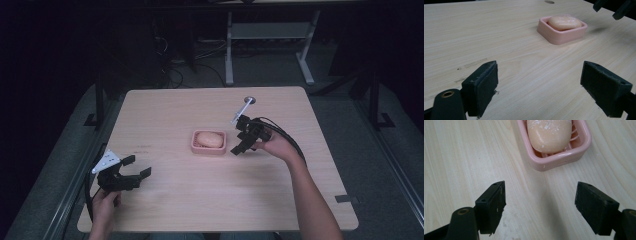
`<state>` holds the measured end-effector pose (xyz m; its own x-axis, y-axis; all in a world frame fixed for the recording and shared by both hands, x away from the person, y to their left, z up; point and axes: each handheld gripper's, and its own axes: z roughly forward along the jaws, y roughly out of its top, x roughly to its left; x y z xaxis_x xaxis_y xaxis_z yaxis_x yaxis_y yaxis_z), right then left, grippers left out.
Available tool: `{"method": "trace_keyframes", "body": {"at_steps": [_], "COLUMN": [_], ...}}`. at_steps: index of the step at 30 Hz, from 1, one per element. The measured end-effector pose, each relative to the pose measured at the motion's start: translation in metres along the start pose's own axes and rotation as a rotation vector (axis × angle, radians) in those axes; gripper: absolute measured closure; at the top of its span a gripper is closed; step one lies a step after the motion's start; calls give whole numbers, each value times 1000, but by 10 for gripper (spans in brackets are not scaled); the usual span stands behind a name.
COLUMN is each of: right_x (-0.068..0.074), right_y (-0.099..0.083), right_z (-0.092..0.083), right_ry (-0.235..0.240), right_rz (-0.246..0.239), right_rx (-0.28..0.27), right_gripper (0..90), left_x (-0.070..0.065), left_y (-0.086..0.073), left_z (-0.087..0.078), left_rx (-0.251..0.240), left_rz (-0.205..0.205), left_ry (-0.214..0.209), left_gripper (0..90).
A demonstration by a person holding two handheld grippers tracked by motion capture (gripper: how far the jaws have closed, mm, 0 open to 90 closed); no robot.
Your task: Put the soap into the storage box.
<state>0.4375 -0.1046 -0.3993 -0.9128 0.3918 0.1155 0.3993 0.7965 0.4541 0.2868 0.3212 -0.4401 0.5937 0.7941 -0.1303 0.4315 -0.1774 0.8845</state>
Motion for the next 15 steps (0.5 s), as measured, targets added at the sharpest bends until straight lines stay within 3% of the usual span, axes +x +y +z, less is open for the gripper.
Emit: {"method": "trace_keyframes", "body": {"at_steps": [9,15], "right_x": [5,8], "right_y": [-20,-35], "right_z": [-7,-12], "right_ry": [2,-1], "right_rz": [18,38], "right_rx": [-26,-12], "right_gripper": [243,237], "left_x": [-1,-1], "left_y": [0,0], "left_z": [1,1], "left_rx": [2,9], "left_rz": [1,8], "left_ry": [-3,-3], "left_gripper": [143,143]}}
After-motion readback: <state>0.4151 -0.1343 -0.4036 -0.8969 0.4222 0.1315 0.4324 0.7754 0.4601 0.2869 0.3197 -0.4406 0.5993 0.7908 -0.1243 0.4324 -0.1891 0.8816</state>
